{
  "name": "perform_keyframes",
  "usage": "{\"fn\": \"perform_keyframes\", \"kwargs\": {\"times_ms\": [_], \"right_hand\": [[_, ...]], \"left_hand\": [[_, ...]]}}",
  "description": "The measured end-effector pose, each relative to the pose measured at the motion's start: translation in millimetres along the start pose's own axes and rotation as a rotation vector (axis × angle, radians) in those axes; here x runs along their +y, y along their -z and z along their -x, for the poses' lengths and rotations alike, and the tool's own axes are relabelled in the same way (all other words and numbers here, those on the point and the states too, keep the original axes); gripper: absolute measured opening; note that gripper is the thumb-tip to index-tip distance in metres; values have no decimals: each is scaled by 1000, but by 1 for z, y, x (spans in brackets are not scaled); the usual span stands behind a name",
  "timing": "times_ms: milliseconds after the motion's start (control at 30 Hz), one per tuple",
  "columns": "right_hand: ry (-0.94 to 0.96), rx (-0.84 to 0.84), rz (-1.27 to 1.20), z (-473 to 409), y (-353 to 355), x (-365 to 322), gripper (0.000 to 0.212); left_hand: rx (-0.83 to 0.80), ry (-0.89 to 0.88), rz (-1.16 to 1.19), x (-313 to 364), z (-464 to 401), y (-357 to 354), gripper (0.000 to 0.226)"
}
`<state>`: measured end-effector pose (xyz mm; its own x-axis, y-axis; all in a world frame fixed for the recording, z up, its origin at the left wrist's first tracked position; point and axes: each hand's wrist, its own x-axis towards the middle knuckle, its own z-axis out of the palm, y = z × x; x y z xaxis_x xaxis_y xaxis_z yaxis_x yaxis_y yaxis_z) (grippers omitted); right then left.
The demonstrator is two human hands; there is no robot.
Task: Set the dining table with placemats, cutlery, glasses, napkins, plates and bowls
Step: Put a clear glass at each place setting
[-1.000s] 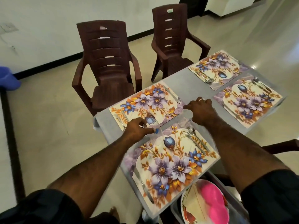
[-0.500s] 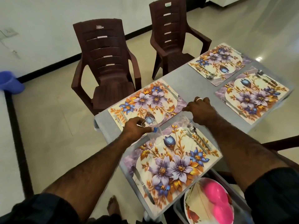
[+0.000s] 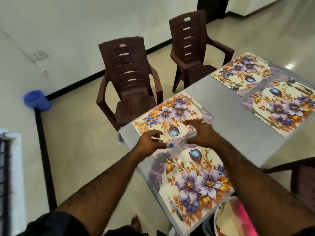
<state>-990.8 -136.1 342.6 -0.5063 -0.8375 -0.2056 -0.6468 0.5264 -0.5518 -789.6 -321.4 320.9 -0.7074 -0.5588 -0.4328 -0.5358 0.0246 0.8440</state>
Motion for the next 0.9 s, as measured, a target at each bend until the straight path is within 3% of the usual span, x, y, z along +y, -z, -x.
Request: {"fn": "perform_keyframes", "kwargs": {"times_ms": [67,233,367,567,733,900], "right_hand": [[36,-76,-156,-2,-17,-30,87],[55,-111,-245,-21,-44,-87,72],[75,-91,-214,-52,-61,-129,75],[74,-76,-139,-111,-99,-211,58],[-24,15,-151,-145,-113,-254,62],[-177,194,-235,-154,-88,-226,77]], "left_hand": [[-55,-3,30,1,6,19,61],[-145,-48,48,0,13,75,63],[-163,-111,-40,-11,0,130,63],[-213,-215,-64,-31,-28,236,64],[-169,-234,-58,-36,-54,301,61],[-110,-252,-142,-26,-118,311,39]]}}
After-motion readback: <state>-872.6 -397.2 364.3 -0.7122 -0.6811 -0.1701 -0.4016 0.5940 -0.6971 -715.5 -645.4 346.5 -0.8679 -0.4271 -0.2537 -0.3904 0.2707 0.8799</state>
